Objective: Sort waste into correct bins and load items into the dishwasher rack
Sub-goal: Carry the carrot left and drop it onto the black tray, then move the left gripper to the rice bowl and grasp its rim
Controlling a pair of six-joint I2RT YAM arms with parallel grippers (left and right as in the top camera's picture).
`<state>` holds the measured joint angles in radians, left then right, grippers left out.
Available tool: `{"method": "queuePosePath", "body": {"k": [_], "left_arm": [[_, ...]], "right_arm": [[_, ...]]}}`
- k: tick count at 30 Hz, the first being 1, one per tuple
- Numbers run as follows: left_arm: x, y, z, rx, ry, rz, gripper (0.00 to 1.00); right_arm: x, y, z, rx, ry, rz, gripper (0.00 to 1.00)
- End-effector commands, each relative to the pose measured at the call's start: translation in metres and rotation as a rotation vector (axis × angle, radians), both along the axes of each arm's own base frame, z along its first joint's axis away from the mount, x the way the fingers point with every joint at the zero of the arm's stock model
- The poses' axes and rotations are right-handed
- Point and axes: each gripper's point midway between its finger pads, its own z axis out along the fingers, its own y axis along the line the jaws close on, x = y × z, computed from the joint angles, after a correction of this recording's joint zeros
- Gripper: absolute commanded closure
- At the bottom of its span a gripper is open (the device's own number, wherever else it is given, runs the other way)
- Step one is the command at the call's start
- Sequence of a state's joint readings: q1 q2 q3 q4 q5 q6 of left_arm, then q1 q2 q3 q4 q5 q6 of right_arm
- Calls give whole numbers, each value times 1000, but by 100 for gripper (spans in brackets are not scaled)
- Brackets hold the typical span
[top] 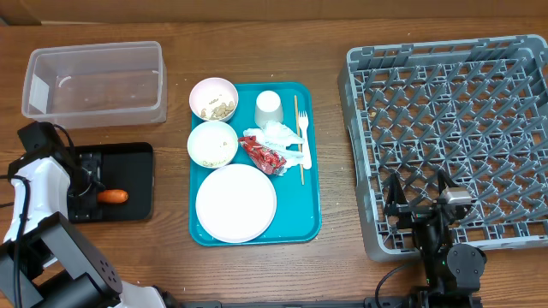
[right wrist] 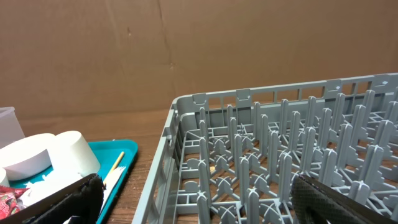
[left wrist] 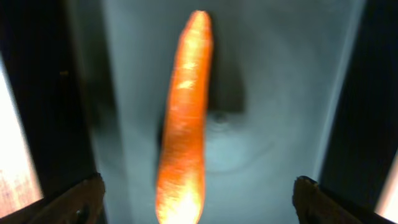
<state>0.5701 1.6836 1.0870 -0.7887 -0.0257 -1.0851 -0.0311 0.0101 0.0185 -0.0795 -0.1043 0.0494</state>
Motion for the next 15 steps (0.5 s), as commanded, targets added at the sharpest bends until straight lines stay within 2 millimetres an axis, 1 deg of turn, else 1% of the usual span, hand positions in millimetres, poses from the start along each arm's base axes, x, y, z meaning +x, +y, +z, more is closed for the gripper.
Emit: {"method": "queuePosePath", "body": {"k": [1,3,4,5,7,10,11,13,14,15], "left_arm": [[19,-18,6,-83,-85,-145,0],[25,-26,15,-125,-114,-178,0],[24,-27,25,-138,-110,-188,0],[23,-28,30,-140,-104,-200,0],[22,-32,48,-143,-91,-234,0],[25,-45,80,-150,-78,-279,0],[25,-57,96,-153,-74,-314,0],[28,-72,110,-142,-83,-379,0],[34,-88,119,-123,-100,-463,0],[36,-97,122,-114,-108,-512,0]], "right_arm": [[0,-2,-3,2,1,-8,0],[0,-2,-3,2,1,-8,0],[0,-2,-3,2,1,-8,0],[0,-2,-3,2,1,-8,0],[0,-2,-3,2,1,-8,0],[0,-2,-3,2,1,-8,0],[0,-2,-3,2,1,-9,0],[0,-2,-3,2,1,-8,0],[0,-2,-3,2,1,-9,0],[0,-2,-3,2,1,-8,0]]}}
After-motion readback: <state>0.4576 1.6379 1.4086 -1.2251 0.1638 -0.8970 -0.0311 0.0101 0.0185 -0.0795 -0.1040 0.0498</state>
